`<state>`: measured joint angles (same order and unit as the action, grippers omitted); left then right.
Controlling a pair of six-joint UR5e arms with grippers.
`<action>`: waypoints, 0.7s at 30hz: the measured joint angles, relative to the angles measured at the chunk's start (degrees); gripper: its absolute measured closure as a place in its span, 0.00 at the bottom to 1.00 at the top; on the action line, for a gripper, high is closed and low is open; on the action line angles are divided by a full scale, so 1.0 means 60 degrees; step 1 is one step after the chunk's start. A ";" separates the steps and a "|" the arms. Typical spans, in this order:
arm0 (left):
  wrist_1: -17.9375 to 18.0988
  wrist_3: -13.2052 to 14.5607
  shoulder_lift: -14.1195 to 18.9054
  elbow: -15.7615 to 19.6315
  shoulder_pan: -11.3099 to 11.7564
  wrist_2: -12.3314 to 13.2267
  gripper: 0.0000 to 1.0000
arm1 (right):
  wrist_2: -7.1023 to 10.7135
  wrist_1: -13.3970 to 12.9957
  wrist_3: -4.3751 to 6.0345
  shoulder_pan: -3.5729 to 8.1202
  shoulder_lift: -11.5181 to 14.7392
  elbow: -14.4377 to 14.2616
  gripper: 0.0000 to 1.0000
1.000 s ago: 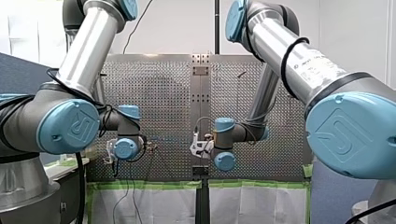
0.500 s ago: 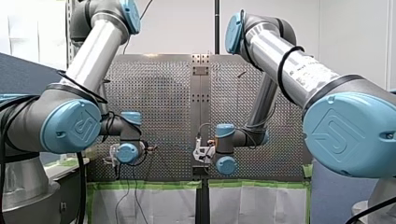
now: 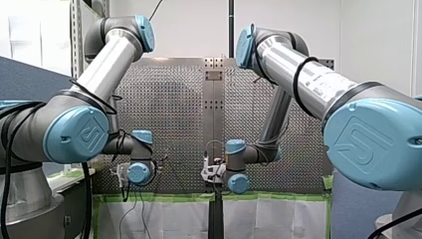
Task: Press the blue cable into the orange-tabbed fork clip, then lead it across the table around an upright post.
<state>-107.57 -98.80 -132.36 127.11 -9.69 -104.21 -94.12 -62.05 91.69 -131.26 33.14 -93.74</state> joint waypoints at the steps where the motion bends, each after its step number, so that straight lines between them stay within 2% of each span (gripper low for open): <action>1: 0.0004 0.0004 -0.0073 -0.0005 0.0012 -0.0025 1.00 | 0.0030 0.0012 -0.0007 -0.0003 -0.0021 0.0047 1.00; 8: -0.0022 0.0064 -0.0493 -0.0183 0.0135 -0.0054 1.00 | 0.0086 0.0034 -0.0015 -0.0012 -0.0068 0.0310 1.00; 17: -0.0487 0.0020 -0.0530 -0.0718 0.0304 -0.0018 1.00 | 0.0117 0.0021 -0.0016 -0.0021 -0.0112 0.0419 1.00; 21: -0.0599 -0.0080 -0.0533 -0.0839 0.0387 -0.0037 1.00 | 0.0151 0.0065 -0.0051 -0.0033 -0.0273 0.0510 1.00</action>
<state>-111.17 -99.28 -135.55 122.08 -7.37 -104.43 -93.22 -61.66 91.38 -131.45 31.50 -90.68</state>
